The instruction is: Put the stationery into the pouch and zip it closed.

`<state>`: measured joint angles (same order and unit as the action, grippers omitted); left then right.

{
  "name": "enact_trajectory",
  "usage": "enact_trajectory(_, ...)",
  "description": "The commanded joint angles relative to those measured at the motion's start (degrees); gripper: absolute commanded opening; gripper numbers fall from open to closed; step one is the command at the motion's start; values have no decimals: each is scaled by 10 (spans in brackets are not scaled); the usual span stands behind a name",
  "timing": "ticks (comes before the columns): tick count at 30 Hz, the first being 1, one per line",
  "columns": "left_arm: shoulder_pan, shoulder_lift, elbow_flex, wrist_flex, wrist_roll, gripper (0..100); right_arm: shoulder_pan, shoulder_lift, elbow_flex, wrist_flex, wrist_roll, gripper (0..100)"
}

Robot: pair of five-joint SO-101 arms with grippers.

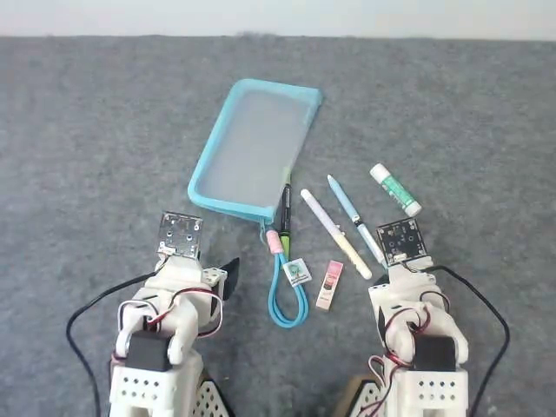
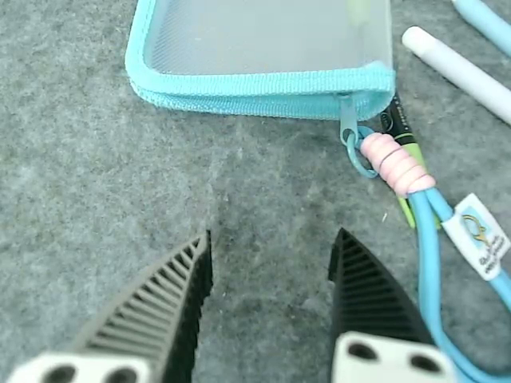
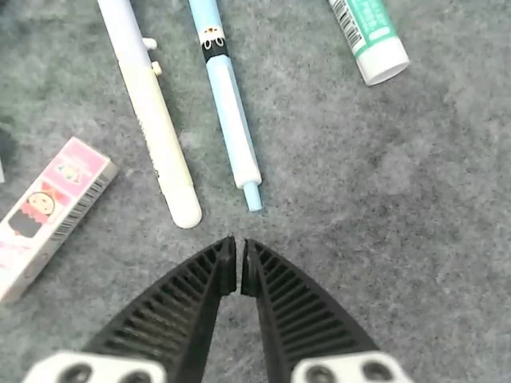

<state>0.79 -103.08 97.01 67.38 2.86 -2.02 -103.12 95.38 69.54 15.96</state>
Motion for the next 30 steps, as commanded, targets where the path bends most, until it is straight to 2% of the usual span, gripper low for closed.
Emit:
enact_trajectory(1,-1,-11,-4,3,4,233,-5,-7,11,2,-2,32)
enact_trajectory(4,-33,-10,-4,20,-6,233,-12,-6,11,2,-6,32)
enact_trajectory(6,-123,-11,-4,2,-57,233,-30,-5,11,2,-6,32)
enact_trajectory(9,-280,-11,-4,-73,-174,233,-71,-5,11,2,-6,32)
enact_trajectory(12,-359,-10,-4,-108,-217,232,-99,-8,11,0,-6,34)
enact_trajectory(18,-418,-10,-4,-109,-220,232,-127,-9,8,-61,0,34)
enact_trajectory(21,-424,-9,-4,-105,-220,232,-102,-7,-14,-123,41,32)
enact_trajectory(23,-424,-9,-4,-104,-219,232,-85,-1,-53,-132,78,30)
enact_trajectory(25,-424,-9,-4,-93,-219,232,-73,13,-97,-132,81,30)
enact_trajectory(30,-411,-9,-4,-79,-220,232,-75,160,-223,-138,82,30)
